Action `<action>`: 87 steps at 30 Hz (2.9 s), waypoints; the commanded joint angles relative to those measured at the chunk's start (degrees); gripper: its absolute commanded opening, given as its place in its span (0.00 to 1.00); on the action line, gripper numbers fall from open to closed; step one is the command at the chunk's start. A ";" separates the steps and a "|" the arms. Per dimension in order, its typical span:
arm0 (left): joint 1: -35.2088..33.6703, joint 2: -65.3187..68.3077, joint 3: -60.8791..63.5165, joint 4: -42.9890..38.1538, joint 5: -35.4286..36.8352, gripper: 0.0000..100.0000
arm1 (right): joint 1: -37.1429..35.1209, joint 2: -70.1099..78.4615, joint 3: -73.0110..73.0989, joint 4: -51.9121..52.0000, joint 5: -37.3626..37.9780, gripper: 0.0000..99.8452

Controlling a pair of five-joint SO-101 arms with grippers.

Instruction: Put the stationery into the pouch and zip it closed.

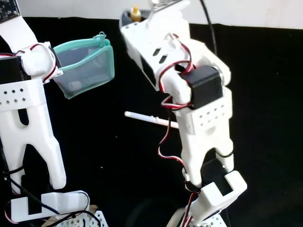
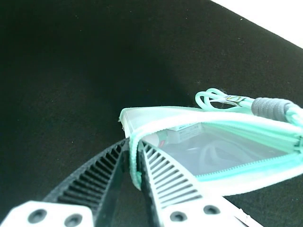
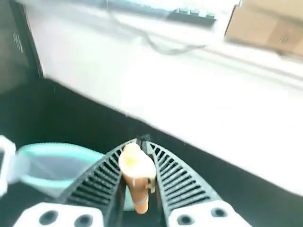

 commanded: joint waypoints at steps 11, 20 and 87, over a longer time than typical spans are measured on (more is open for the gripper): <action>0.40 0.48 1.98 -0.26 -0.18 0.01 | -8.92 10.42 -20.44 -6.02 -0.79 0.01; 0.40 0.48 1.98 -0.26 -0.18 0.01 | -10.77 23.43 -36.70 -5.67 -0.97 0.01; 0.04 0.48 2.07 -0.26 -0.18 0.01 | 2.59 27.47 -36.70 28.35 13.54 0.25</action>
